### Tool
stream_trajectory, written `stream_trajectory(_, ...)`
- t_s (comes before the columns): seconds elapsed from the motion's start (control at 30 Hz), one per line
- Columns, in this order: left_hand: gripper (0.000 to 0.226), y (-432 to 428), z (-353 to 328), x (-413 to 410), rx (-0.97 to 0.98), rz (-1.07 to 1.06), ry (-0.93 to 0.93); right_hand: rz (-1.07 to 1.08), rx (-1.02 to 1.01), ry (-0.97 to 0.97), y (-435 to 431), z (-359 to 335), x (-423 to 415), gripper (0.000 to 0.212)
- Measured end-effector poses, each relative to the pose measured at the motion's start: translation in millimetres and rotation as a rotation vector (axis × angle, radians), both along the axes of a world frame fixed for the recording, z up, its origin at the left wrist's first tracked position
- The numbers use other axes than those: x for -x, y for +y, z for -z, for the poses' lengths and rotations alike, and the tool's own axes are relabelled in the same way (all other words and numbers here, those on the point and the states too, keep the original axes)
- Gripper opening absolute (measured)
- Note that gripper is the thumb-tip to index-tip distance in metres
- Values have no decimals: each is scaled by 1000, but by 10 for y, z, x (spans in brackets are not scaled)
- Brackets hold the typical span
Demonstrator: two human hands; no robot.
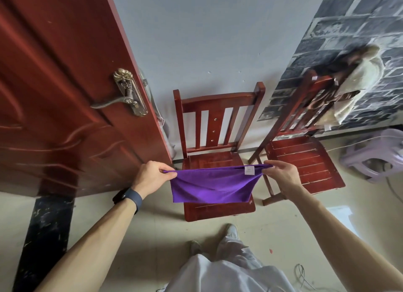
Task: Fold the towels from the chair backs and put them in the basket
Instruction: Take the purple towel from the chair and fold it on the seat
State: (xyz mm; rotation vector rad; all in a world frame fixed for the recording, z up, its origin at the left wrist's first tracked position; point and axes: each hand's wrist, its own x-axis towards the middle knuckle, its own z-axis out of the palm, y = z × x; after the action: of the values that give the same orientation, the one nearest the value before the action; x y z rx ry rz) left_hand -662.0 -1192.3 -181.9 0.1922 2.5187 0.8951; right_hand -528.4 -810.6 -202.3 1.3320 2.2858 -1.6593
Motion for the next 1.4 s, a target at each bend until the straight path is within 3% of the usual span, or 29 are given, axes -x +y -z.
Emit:
stream_trajectory(0.17, 5, -16, 34, 88, 199, 148, 273, -570, -686, -15, -35, -110, -37, 14)
stream_trajectory(0.3, 10, 40, 17, 117, 487, 344, 410, -815, -953, 106, -104, -129, -22, 12)
stream_trajectory(0.4, 24, 87, 8, 155, 641, 414, 426, -898, -1000, 101, -130, -124, -9, 14)
stream_trajectory(0.47, 20, 105, -3, 173, 693, 422, 416, -907, -1019, 96, -125, -108, -32, 14)
stream_trajectory(0.67, 6, 149, 49, 160, 559, 357, 357, -923, -953, -43, 50, -90, -89, 23)
stream_trajectory(0.87, 16, 380, 175, 86, 517, 359, 385, -980, -934, -53, 343, -46, -247, 24)
stream_trajectory(1.07, 24, 674, 311, -59, 499, 324, 302, -1166, -934, -296, 622, 119, -156, 29)
stream_trajectory(1.2, 31, 838, 461, -105, 512, 281, 212, -1140, -882, -373, 738, 184, 64, 31)
stream_trajectory(1.4, 18, 927, 596, 268, 524, 183, 337, -1043, -892, -176, 974, 359, 562, 28)
